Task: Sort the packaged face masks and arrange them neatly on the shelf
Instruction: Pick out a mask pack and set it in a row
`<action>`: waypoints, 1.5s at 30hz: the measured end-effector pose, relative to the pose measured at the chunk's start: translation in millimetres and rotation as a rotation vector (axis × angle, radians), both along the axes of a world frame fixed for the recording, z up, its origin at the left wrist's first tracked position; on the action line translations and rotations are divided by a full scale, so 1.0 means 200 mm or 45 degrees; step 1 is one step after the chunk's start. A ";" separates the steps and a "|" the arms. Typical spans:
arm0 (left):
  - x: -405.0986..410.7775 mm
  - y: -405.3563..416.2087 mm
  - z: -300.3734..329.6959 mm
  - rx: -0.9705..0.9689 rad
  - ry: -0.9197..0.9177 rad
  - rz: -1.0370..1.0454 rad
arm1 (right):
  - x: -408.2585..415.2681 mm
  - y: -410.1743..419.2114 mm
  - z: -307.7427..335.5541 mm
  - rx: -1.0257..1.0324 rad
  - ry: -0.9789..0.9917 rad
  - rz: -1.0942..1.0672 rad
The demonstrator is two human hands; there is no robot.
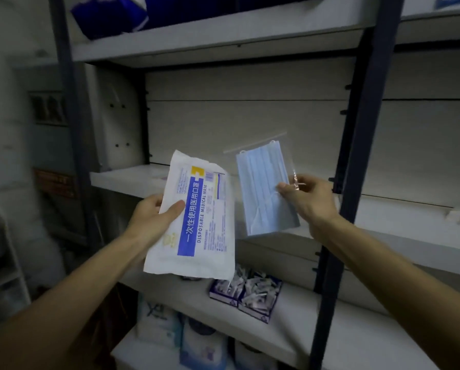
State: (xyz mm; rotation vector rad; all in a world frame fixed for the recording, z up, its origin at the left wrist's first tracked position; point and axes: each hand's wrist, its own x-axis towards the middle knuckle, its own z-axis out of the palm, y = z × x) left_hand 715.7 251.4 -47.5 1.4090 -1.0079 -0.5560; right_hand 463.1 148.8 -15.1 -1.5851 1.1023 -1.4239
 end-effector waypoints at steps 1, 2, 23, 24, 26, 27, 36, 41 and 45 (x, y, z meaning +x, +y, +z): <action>0.07 -0.02 -0.01 0.007 0.007 0.032 | 0.06 -0.04 -0.01 0.010 -0.018 -0.015; 0.14 -0.05 -0.03 0.008 0.016 0.065 | 0.12 -0.07 -0.01 0.008 -0.028 -0.026; 1.53 -0.85 0.14 0.072 0.167 0.194 | 1.33 -1.00 0.02 0.087 -0.039 -0.044; 1.59 -0.89 0.15 0.089 0.157 0.167 | 1.38 -1.04 0.02 0.091 -0.035 -0.070; 1.71 -0.97 0.16 0.122 0.134 0.114 | 1.47 -1.11 0.03 0.099 -0.036 -0.124; 1.76 -1.02 0.17 0.131 0.128 0.082 | 1.51 -1.14 0.03 0.096 -0.042 -0.146; 2.18 -1.53 0.24 0.213 0.121 -0.221 | 1.77 -1.25 0.02 0.096 -0.099 -0.381; 2.23 -1.78 0.25 0.313 0.035 -0.365 | 1.76 -1.24 0.00 0.109 -0.107 -0.509; 2.25 -1.92 0.19 0.384 -0.030 -0.412 | 1.77 -1.20 -0.01 0.136 -0.111 -0.536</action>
